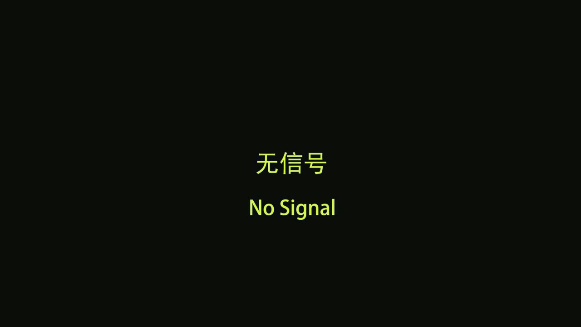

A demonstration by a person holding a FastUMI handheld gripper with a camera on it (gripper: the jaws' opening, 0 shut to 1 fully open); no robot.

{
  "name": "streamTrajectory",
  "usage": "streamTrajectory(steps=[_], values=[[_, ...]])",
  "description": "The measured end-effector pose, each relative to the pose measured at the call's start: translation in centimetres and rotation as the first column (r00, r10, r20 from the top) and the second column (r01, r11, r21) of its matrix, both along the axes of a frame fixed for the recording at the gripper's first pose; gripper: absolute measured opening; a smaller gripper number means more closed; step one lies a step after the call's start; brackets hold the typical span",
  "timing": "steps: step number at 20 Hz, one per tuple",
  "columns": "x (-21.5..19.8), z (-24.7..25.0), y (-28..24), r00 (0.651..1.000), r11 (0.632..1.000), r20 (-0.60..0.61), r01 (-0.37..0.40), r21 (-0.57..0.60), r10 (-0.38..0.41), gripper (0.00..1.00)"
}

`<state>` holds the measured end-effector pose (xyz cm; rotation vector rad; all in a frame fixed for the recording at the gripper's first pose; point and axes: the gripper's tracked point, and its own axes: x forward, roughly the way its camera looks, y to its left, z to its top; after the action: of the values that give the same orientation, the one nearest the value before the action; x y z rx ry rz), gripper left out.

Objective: Pull open the drawer, take out the items inside it, and place them on the countertop above the cabinet.

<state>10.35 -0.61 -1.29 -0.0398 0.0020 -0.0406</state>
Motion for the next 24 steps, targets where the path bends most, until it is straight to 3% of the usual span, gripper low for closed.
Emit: streamTrajectory(steps=[15, 24], values=[[0.4, 0.2, -0.2, 1.0, 1.0, 0.02, -0.006, -0.025, 0.006, 0.99], [-6.4, 4.5, 1.4, 0.995, 0.999, 0.093, -0.017, -0.036, 0.021, 0.99]])
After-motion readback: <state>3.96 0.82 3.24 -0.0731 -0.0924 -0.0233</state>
